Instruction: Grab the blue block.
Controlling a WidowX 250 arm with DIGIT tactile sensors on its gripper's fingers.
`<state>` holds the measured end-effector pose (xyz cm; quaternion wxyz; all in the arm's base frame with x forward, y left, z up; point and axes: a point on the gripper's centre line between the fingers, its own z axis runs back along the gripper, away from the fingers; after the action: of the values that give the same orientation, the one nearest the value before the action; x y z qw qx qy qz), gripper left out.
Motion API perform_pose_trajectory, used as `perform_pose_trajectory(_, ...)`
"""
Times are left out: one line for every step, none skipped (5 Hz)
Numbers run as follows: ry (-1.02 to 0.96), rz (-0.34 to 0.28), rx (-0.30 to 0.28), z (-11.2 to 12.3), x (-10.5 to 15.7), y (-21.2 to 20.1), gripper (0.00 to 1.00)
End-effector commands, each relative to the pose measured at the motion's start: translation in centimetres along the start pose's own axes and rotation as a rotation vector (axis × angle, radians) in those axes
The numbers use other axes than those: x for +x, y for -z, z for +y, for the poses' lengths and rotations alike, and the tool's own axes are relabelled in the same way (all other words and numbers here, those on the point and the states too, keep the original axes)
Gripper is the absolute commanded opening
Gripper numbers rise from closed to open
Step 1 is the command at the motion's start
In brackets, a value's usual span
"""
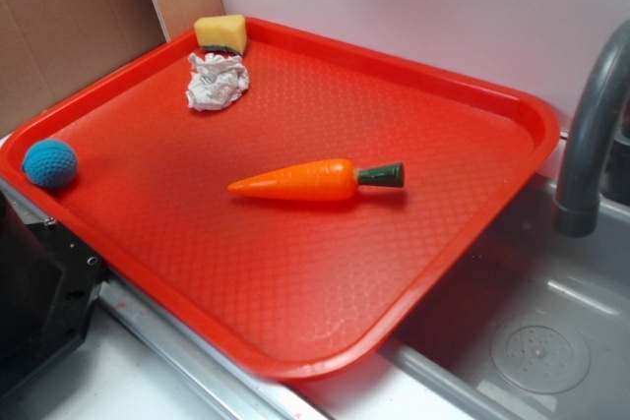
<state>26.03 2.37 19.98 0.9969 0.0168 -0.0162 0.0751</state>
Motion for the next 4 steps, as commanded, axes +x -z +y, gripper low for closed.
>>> perform_pose_trajectory(0.221, -0.092, -0.054, -1.0, 1.8, -3.7, 0.0)
perform_pose_trajectory(0.175, -0.096, -0.002, 0.1, -1.4, -3.6, 0.0)
perform_pose_trajectory(0.145, -0.085, 0.013, -0.4, -3.8, -3.5, 0.0)
perform_pose_trajectory(0.12, -0.081, 0.005, -0.8, -4.9, -2.9, 0.0)
